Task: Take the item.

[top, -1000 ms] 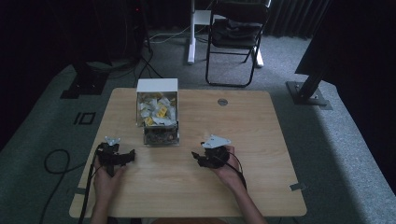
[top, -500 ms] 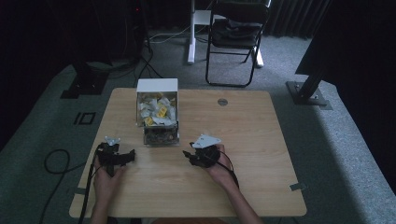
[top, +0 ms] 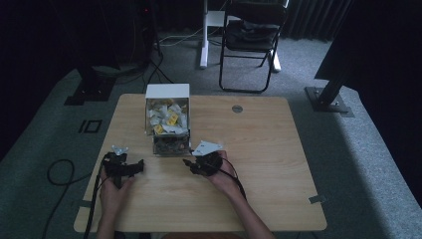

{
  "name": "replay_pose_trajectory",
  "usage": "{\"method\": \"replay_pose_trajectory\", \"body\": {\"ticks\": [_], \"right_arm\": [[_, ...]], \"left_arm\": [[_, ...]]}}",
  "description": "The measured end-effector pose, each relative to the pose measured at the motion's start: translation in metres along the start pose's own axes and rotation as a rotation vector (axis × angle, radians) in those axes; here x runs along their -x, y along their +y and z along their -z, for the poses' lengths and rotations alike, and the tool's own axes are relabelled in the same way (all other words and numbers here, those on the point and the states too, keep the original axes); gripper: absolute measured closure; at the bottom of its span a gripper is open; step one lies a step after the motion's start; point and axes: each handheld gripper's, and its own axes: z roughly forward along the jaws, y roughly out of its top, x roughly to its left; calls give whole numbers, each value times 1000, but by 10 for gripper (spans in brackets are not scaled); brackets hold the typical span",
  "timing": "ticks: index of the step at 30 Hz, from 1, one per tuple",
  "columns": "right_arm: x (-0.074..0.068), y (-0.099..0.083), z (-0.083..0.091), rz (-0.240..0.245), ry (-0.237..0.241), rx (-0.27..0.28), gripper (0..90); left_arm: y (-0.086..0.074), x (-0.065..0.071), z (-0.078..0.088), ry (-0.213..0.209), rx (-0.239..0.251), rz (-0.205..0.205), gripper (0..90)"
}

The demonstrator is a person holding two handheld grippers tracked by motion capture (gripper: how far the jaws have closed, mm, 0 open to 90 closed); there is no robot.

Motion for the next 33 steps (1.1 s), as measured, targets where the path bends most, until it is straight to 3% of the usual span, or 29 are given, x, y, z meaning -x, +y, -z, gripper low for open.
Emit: {"method": "replay_pose_trajectory", "body": {"ticks": [13, 33], "right_arm": [[-13, 16, -24, 64, 23, 9, 557], [-12, 25, -52, 122, 64, 10, 483]], "left_arm": [[0, 0, 0, 0, 0, 0, 56], [0, 0, 0, 0, 1, 1, 56]]}}
